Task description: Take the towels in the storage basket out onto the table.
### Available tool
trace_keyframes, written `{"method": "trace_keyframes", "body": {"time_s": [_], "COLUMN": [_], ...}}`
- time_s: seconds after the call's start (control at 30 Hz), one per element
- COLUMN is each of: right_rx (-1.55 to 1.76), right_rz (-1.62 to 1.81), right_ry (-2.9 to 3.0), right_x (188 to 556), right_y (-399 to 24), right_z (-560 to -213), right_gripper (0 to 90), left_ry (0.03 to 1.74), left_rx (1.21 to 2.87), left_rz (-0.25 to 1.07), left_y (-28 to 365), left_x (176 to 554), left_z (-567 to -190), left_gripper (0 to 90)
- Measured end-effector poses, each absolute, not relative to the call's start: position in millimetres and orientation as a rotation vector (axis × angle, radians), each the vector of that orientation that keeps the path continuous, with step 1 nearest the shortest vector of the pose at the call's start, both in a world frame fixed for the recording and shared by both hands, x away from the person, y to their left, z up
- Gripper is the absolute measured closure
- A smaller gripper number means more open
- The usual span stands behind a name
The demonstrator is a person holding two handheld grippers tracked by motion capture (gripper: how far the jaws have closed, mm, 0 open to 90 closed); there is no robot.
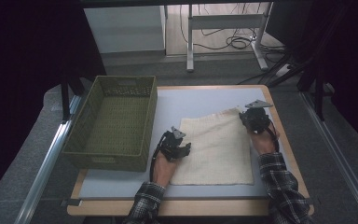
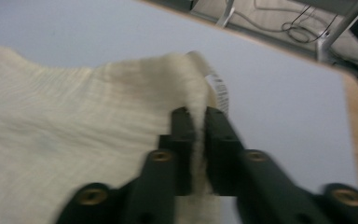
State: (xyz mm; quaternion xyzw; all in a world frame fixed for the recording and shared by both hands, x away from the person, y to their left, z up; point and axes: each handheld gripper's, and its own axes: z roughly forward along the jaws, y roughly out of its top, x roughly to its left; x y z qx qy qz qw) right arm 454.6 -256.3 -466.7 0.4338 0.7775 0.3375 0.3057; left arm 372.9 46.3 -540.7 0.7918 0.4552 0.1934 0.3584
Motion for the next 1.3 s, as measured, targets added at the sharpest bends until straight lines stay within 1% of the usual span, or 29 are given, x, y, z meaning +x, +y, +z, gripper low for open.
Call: {"method": "trace_keyframes", "body": {"time_s": [0.03,0.07,0.13,0.27,0.33,0.5,0.53,0.57,0.6,0.63,0.67,0.73,0.77,0.8,0.87,0.9,0.97,1.07,1.1,1.13,1.17,1.2,1.23,1.3], "right_rx": [1.158,1.158,1.219,1.269,1.278,1.288,1.294,1.294,1.300,1.300,1.315,1.328,1.331,1.337,1.365,1.361,1.369,1.363,1.369,1.369,1.371,1.371,1.372,1.371], "right_rz": [0.865,0.865,0.858,0.862,0.858,0.911,0.906,0.906,0.889,0.889,0.879,0.862,0.851,0.848,0.875,0.859,0.846,0.859,0.890,0.890,0.911,0.911,0.924,0.931], "right_ry": [2.062,2.062,2.065,2.087,2.094,2.121,2.131,2.131,2.135,2.135,2.137,2.151,2.157,2.161,2.145,2.141,2.145,2.128,2.098,2.098,2.079,2.079,2.077,2.079], "right_x": [456.2,456.2,460.6,465.3,467.4,471.3,474.9,474.9,479.8,479.8,484.9,488.9,490.2,490.7,489.4,488.5,487.4,485.7,484.6,484.6,484.6,484.6,485.4,486.1], "right_y": [-260.7,-260.7,-273.5,-284.2,-284.4,-280.3,-276.9,-276.9,-274.9,-274.9,-274.5,-274.4,-274.4,-275.6,-279.3,-280.3,-283.8,-288.8,-293.6,-293.6,-296.8,-296.8,-298.2,-298.4], "right_z": [-462.5,-462.5,-467.1,-479.2,-484.1,-489.7,-493.7,-493.7,-499.1,-499.1,-505.4,-512.1,-515.3,-517.7,-517.7,-517.2,-515.5,-512.3,-508.6,-508.6,-505.5,-505.5,-503.6,-503.5], "right_gripper": [66.6,66.6,63.8,62.6,62.6,62.1,59.6,59.6,56.3,56.3,53.9,54.1,57.2,69.1,83.6,86.3,86.6,85.1,79.7,79.7,74.2,74.2,70.3,68.8], "left_ry": [1.177,1.177,1.186,1.196,1.213,1.262,1.287,1.287,1.311,1.311,1.331,1.342,1.347,1.346,1.353,1.356,1.364,1.374,1.387,1.387,1.384,1.384,1.386,1.389], "left_rx": [2.044,2.044,2.051,1.999,1.978,1.957,1.939,1.939,1.930,1.930,1.926,1.925,1.926,1.927,1.924,1.919,1.922,1.923,1.908,1.908,1.913,1.913,1.925,1.928], "left_rz": [0.497,0.497,0.500,0.523,0.561,0.587,0.586,0.586,0.596,0.596,0.611,0.617,0.627,0.636,0.653,0.654,0.664,0.663,0.652,0.652,0.616,0.616,0.618,0.617], "left_y": [46.5,46.5,46.2,48.7,50.0,52.1,52.5,52.5,51.7,51.7,50.1,48.7,47.7,47.0,46.6,47.1,48.9,51.3,53.6,53.6,55.6,55.6,55.3,55.3], "left_x": [373.1,373.1,373.7,379.4,389.1,407.0,413.7,413.7,420.4,420.4,426.1,431.8,434.3,436.7,441.4,444.0,449.6,456.4,463.6,463.6,470.9,470.9,476.5,478.5], "left_z": [-540.4,-540.4,-538.8,-529.5,-520.6,-519.4,-522.3,-522.3,-526.2,-526.2,-530.2,-533.0,-534.0,-534.3,-534.5,-534.5,-534.2,-534.2,-534.0,-534.0,-533.6,-533.6,-533.6,-533.8], "left_gripper": [44.6,43.9,40.1,38.6,38.8,40.5,41.3,41.5,41.8,41.8,42.1,42.2,42.2,42.2,43.7,46.5,52.0,56.4,56.7,57.1,57.6,57.6,57.6,57.6]}}
